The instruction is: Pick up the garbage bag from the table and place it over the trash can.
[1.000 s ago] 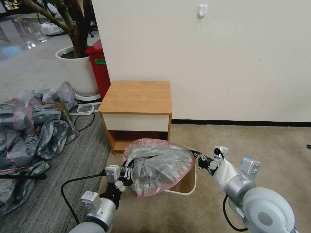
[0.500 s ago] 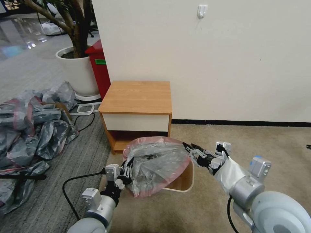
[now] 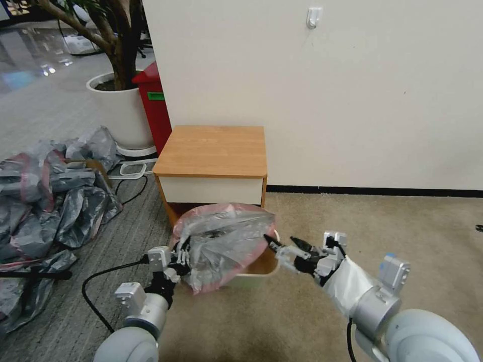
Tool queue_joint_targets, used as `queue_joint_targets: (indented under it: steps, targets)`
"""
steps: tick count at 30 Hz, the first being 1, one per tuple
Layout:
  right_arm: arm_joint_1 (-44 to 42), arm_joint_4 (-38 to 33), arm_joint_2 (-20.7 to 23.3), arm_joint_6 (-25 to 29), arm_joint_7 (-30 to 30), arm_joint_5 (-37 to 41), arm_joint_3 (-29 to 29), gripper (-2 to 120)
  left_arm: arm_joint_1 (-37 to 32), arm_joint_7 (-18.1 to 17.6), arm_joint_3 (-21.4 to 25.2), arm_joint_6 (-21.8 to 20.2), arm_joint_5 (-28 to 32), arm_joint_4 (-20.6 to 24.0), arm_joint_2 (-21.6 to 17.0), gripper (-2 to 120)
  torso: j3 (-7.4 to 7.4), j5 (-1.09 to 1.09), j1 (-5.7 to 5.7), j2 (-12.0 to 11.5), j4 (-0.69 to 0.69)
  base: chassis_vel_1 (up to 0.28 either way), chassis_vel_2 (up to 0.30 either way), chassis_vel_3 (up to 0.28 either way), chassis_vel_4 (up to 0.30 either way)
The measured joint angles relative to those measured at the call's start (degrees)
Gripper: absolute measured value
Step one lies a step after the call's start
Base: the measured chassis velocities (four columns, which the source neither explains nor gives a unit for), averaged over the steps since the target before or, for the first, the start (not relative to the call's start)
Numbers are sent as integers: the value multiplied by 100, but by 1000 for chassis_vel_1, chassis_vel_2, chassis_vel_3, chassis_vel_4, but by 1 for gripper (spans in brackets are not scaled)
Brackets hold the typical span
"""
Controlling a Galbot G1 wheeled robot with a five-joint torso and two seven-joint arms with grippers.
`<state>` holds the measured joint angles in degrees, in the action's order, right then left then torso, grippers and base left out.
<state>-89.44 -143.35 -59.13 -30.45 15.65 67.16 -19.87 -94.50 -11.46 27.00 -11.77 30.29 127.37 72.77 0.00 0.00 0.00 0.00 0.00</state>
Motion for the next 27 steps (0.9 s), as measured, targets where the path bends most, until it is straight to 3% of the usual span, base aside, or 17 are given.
queue_joint_targets:
  steps: [8,16,27]
  targets:
    - [165,4,-89,-182,-156,233,330,100,19,-51,53,34,54,86,24,9,0,0,0,0,0,0,0,0,0]
    - [313,46,-262,-198,-193,-4,883,100,-41,-56,51,35,48,247,58,9,0,0,0,0,0,0,0,0,0]
    - [426,316,-513,-171,-152,-190,1211,99,-76,-27,16,37,22,321,129,9,1,0,0,0,0,0,0,0,0]
